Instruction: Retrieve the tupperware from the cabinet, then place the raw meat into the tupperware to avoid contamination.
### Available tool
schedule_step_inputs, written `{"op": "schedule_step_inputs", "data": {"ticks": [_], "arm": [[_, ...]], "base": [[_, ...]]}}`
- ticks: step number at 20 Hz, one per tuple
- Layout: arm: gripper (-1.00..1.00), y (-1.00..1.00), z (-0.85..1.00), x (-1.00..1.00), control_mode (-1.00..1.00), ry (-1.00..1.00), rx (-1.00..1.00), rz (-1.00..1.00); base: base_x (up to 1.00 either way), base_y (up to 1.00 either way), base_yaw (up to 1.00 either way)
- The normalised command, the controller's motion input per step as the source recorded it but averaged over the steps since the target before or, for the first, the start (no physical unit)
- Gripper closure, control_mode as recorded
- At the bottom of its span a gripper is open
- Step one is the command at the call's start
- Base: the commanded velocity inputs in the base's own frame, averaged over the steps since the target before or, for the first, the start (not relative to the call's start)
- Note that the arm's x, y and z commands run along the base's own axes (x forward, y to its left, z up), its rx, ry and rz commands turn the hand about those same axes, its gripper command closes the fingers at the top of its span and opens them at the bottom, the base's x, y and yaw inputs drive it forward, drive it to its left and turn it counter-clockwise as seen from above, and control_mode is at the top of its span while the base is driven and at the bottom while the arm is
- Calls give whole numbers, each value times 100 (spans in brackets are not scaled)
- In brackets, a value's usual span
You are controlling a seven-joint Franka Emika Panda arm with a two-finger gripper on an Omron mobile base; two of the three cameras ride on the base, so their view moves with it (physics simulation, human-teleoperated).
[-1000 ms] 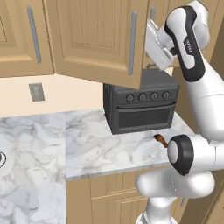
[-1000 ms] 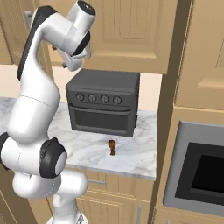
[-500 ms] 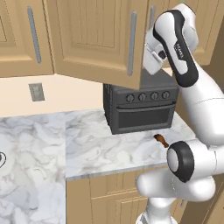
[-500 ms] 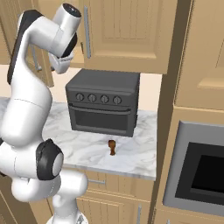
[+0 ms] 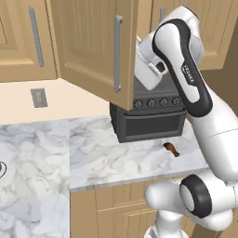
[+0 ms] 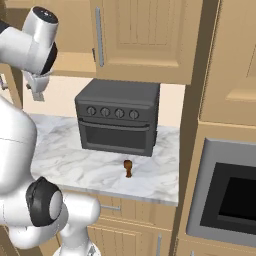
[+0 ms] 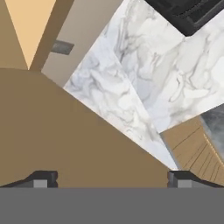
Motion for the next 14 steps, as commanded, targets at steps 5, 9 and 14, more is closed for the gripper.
{"op": "schedule_step_inputs", "data": {"ticks": [5,9,14], "arm": [[-100,82,-6,-48,-100,3,-1,0],[-100,65,-15,-6,-100,3,-1,-4],[-100,63,-14,0,-100,0,-1,-9]], "base": [[0,0,0],[0,0,0],[0,0,0]]}}
